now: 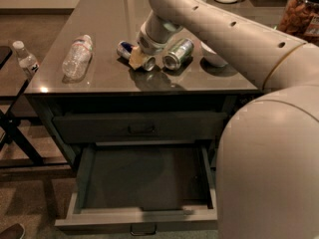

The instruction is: Pick redbull can from middle drawer and place on counter

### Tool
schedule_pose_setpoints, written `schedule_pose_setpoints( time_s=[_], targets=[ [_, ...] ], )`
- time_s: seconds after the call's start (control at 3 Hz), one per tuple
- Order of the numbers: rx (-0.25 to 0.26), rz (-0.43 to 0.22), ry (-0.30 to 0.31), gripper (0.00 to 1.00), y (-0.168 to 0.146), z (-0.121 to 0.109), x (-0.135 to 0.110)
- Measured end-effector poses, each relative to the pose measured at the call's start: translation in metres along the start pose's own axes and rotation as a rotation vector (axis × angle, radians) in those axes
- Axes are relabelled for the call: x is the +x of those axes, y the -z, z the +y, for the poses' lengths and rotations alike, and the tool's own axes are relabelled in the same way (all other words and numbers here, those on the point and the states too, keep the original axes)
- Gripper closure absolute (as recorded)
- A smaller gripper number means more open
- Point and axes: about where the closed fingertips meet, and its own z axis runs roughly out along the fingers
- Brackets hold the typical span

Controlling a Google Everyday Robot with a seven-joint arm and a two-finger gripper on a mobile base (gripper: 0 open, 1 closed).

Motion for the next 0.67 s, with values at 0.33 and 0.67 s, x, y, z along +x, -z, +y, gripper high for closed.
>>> schedule_pose_setpoints(
  time_s=[0.33,0.67],
  targets=[
    [0.000,0.000,0.000,0.00,0.0000,0.0000,0.0000],
    [0.000,0.000,0.000,0.00,-0.0001,0.0000,0.0000]
  ],
)
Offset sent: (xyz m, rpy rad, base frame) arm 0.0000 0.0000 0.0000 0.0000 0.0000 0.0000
